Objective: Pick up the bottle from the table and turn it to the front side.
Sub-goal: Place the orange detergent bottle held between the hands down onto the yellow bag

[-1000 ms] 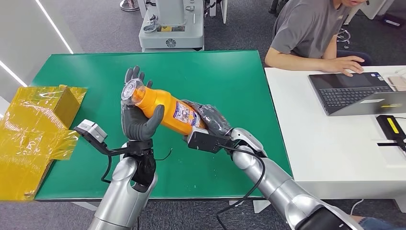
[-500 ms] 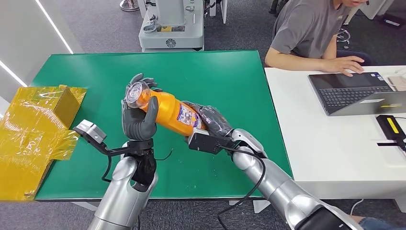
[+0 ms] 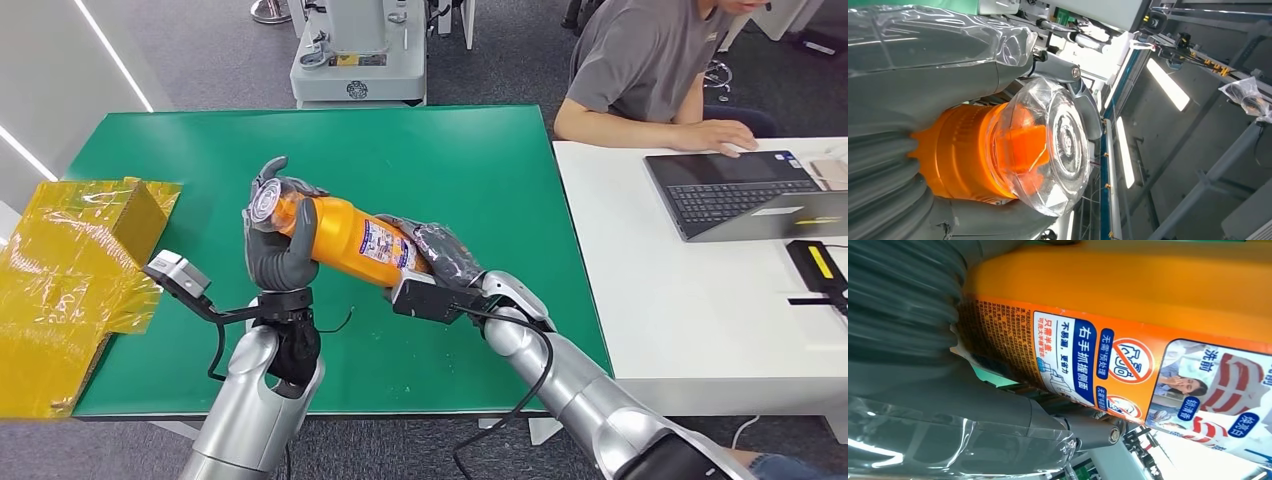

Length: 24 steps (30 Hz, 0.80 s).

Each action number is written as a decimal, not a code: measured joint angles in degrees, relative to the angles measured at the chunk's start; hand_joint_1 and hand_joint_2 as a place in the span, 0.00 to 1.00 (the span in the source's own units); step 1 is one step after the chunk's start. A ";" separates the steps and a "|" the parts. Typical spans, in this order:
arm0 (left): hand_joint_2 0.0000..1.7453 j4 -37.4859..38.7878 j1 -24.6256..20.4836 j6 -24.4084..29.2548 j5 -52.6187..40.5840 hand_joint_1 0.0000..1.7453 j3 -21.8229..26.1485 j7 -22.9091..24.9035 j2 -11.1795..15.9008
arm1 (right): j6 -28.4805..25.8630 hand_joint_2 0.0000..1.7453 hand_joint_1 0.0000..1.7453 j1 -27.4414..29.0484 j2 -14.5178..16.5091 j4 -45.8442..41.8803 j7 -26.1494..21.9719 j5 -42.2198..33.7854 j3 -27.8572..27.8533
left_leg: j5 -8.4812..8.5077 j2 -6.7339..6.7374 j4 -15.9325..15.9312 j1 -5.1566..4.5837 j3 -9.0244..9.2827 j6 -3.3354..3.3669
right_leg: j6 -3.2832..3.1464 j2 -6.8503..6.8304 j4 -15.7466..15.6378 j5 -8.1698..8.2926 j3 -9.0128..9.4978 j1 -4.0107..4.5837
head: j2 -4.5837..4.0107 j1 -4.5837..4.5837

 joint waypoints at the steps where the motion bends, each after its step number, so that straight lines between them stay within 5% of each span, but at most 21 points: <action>1: 1.00 0.00 0.00 0.00 0.02 1.00 0.04 0.00 0.01 | 0.00 1.00 0.97 0.00 0.01 0.00 0.00 -0.01 0.00 | 0.00 0.00 0.00 0.00 0.00 0.00 | 0.00 0.00 0.00 0.00 0.00 0.00 | 0.00 0.00; 2: 1.00 0.00 0.00 0.00 0.04 1.00 0.08 0.00 0.01 | -0.01 1.00 0.72 0.00 0.01 0.00 0.01 -0.03 0.00 | 0.00 0.00 0.00 0.00 0.00 0.00 | 0.00 0.00 0.00 0.00 0.00 0.00 | 0.00 -0.01; 5: 1.00 -0.01 0.00 0.37 0.40 1.00 0.24 -0.08 0.02 | -0.64 0.25 0.00 0.07 0.22 -0.03 1.03 -0.94 -0.03 | 0.00 0.00 0.00 0.00 0.00 0.00 | 0.00 0.00 0.00 0.00 0.00 0.00 | 0.00 0.00; 6: 1.00 -0.01 0.00 0.64 0.70 1.00 0.31 -0.14 0.02 | -1.24 0.00 0.00 0.22 0.42 -0.13 1.75 -1.70 -0.09 | 0.00 0.00 0.00 0.00 0.00 0.00 | 0.00 0.00 0.00 0.00 0.00 0.00 | 0.00 0.00; 24: 1.00 -0.02 0.49 2.78 2.99 1.00 0.73 -0.71 1.40 | -12.98 0.00 0.00 7.33 1.04 -15.62 4.51 -11.20 -0.15 | 0.00 0.02 -0.01 0.00 0.00 0.00 | -0.01 0.01 -0.02 -0.01 -0.02 0.00 | 0.00 -0.01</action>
